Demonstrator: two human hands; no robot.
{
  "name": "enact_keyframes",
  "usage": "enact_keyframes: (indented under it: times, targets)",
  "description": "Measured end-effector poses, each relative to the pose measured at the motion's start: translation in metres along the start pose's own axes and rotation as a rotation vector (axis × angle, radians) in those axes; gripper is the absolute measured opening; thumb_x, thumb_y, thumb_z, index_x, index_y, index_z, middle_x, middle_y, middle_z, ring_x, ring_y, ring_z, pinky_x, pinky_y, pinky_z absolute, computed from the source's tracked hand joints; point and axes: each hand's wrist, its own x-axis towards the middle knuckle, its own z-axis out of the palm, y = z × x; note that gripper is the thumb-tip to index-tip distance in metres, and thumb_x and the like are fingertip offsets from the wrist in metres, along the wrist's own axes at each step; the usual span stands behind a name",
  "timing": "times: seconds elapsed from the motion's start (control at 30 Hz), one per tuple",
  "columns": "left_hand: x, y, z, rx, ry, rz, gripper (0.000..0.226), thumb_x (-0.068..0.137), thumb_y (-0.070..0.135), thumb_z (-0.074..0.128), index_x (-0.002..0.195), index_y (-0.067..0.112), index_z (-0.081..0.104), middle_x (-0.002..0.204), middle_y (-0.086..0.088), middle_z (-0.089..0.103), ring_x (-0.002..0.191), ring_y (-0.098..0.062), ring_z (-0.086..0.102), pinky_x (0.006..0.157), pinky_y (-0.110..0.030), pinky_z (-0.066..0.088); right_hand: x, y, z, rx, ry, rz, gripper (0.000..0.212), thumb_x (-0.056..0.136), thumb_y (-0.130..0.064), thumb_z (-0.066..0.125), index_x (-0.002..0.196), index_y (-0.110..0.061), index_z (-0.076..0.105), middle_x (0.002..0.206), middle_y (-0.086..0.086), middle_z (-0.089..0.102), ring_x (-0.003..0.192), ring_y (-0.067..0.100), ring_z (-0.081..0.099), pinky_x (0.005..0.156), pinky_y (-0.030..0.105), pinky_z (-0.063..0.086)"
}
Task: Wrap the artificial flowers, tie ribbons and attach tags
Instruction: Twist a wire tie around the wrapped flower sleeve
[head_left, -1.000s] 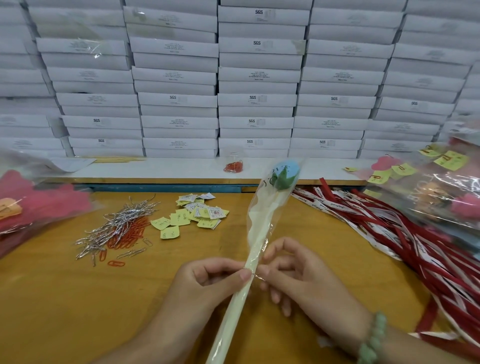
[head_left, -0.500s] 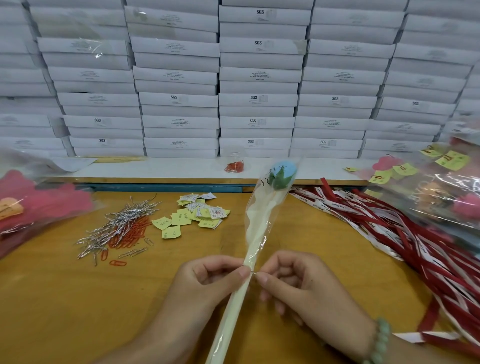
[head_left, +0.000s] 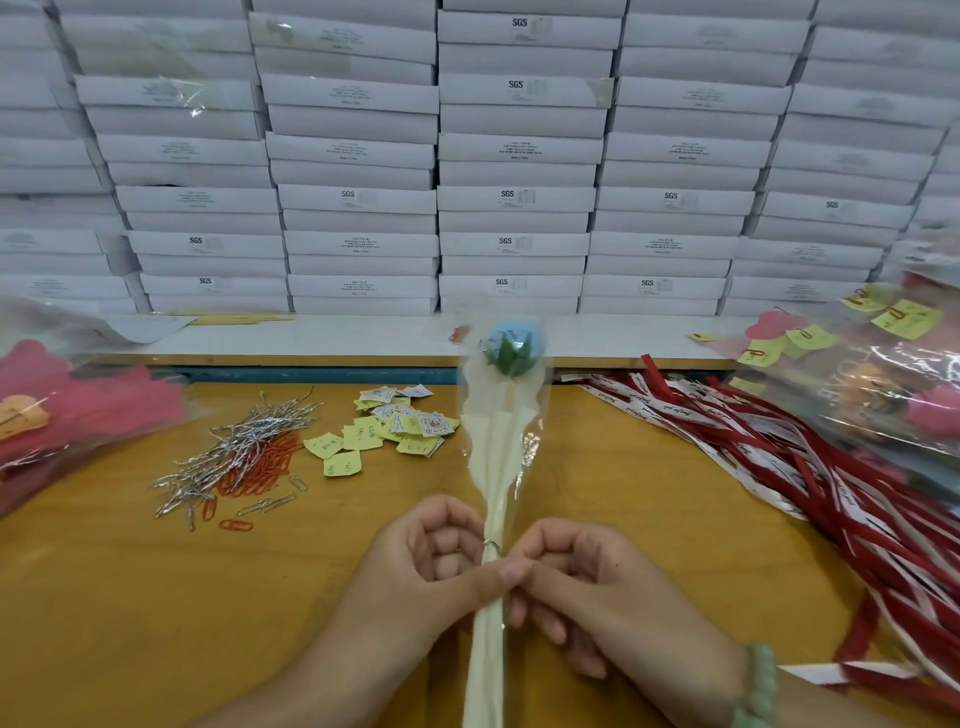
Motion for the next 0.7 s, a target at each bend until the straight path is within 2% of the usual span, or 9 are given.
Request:
enact_keyframes:
  times: [0.1, 0.17, 0.23, 0.37, 0.47, 0.6, 0.7]
  targets:
    - [-0.0009, 0.0015, 0.0006, -0.024, -0.014, -0.030, 0.057, 0.053, 0.012, 0.095, 0.092, 0.000, 0.054, 0.070, -0.020, 0.062, 0.054, -0.029, 0.063, 0.050, -0.028, 0.052, -0.0020, 0.0010, 0.0011, -0.031, -0.005, -0.041, 0.015, 0.094, -0.014, 0.058, 0.087, -0.001, 0.061, 0.060, 0.002, 0.063, 0.031, 0.005, 0.037, 0.030, 0.015, 0.029]
    - [-0.0018, 0.0023, 0.0010, -0.006, -0.012, -0.026, 0.054, 0.052, 0.012, 0.089, 0.090, 0.000, 0.053, 0.060, -0.012, 0.058, 0.045, -0.019, 0.056, 0.041, -0.022, 0.046, -0.0034, 0.0013, 0.0021, -0.064, -0.001, -0.051, 0.015, 0.093, -0.016, 0.059, 0.084, -0.005, 0.062, 0.053, -0.001, 0.059, 0.030, 0.005, 0.036, 0.030, 0.015, 0.029]
    - [-0.0020, 0.0019, 0.0011, 0.033, -0.005, -0.011, 0.053, 0.056, 0.013, 0.092, 0.089, 0.002, 0.053, 0.052, -0.002, 0.052, 0.039, -0.010, 0.045, 0.036, -0.018, 0.039, -0.0037, 0.0008, 0.0026, -0.088, 0.008, -0.042, 0.016, 0.094, -0.018, 0.059, 0.082, -0.009, 0.064, 0.050, 0.000, 0.056, 0.029, 0.007, 0.036, 0.030, 0.015, 0.029]
    - [0.0002, 0.0004, 0.0008, 0.043, 0.042, -0.002, 0.048, 0.055, 0.018, 0.083, 0.089, 0.002, 0.053, 0.053, -0.001, 0.049, 0.042, -0.010, 0.039, 0.034, -0.018, 0.035, -0.0049, -0.0018, 0.0025, -0.092, 0.006, -0.002, 0.011, 0.092, -0.018, 0.060, 0.090, -0.011, 0.068, 0.054, 0.003, 0.059, 0.031, 0.008, 0.040, 0.031, 0.016, 0.032]
    - [0.0012, 0.0006, -0.0011, 0.008, 0.049, -0.018, 0.051, 0.056, 0.019, 0.090, 0.087, 0.004, 0.053, 0.052, 0.002, 0.048, 0.041, -0.007, 0.039, 0.034, -0.017, 0.035, -0.0071, -0.0026, 0.0031, -0.135, -0.051, -0.034, 0.013, 0.085, -0.022, 0.072, 0.096, -0.019, 0.068, 0.065, -0.007, 0.065, 0.039, 0.003, 0.050, 0.035, 0.016, 0.037]
    - [0.0010, -0.0002, -0.0027, 0.043, 0.027, -0.028, 0.050, 0.052, 0.018, 0.087, 0.085, 0.003, 0.052, 0.049, 0.002, 0.047, 0.038, -0.008, 0.038, 0.034, -0.017, 0.035, -0.0058, 0.0001, 0.0023, -0.191, -0.047, -0.029, 0.018, 0.080, -0.024, 0.078, 0.092, -0.017, 0.067, 0.058, -0.011, 0.061, 0.038, 0.002, 0.045, 0.035, 0.017, 0.037]
    - [0.0007, -0.0008, -0.0017, 0.077, 0.019, -0.013, 0.046, 0.054, 0.020, 0.084, 0.085, 0.006, 0.053, 0.051, 0.003, 0.048, 0.042, -0.009, 0.040, 0.036, -0.017, 0.035, -0.0043, 0.0019, 0.0017, -0.157, -0.035, -0.023, 0.016, 0.080, -0.021, 0.078, 0.091, -0.015, 0.069, 0.061, -0.008, 0.061, 0.039, 0.003, 0.044, 0.036, 0.017, 0.037]
